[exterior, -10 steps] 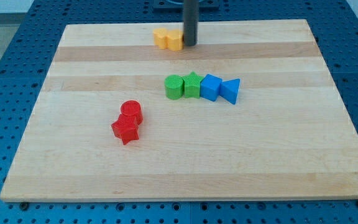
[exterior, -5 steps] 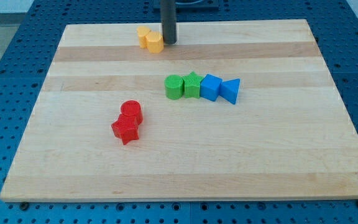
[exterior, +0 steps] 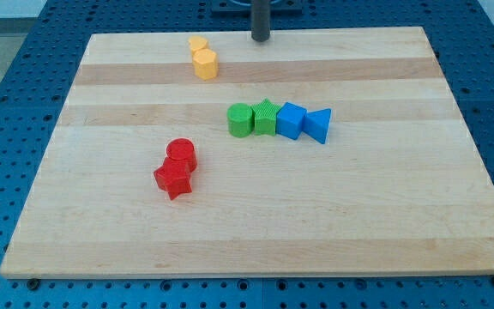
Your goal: Separate the yellow hexagon from the yellow heart
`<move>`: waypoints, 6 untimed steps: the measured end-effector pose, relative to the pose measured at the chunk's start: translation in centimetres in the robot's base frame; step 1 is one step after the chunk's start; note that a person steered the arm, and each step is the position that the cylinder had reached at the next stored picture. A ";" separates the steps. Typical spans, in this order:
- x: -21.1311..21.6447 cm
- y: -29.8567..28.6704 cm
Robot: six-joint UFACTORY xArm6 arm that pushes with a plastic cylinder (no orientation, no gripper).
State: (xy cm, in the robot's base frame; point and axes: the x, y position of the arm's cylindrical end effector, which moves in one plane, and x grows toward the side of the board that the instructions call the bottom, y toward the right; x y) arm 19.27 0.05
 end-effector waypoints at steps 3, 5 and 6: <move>1.9 -6.4; 9.6 -5.9; 10.1 -5.6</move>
State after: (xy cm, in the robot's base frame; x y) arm 29.39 -5.50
